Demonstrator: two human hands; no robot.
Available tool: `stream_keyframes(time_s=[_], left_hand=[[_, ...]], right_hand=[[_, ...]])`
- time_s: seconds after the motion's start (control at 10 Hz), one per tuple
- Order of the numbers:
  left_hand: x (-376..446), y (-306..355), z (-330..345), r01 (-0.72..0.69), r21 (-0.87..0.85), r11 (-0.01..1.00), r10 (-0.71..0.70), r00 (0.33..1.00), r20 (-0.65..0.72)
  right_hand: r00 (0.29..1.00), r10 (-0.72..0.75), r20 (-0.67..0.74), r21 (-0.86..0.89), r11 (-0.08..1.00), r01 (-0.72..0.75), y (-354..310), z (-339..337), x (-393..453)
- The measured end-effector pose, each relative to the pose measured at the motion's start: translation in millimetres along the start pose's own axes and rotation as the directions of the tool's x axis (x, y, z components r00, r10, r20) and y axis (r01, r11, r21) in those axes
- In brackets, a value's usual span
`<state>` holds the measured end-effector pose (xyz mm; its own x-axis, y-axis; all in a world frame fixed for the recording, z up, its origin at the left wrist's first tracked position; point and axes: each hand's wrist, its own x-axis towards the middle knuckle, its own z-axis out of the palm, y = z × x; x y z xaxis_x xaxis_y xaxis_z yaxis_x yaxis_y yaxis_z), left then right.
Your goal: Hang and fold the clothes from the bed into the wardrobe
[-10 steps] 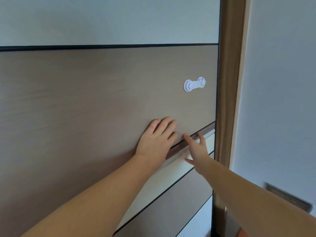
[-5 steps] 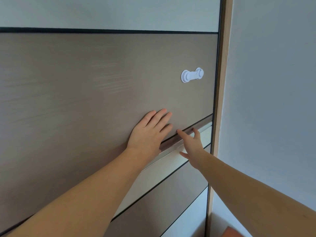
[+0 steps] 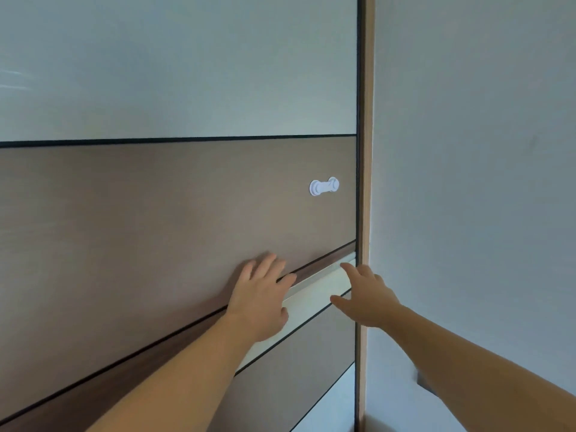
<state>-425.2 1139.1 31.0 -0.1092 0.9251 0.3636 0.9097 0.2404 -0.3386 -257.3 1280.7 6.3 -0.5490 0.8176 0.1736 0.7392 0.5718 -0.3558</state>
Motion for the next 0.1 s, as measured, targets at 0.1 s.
stream_keyframes(time_s=[0.1], left_hand=[[-49.2, -2.6, -14.5, 0.108, -0.212, 0.971, -0.101, 0.994, 0.044]], right_hand=[[0.996, -0.032, -0.08, -0.194, 0.981, 0.016, -16.3, -11.9, -56.7]])
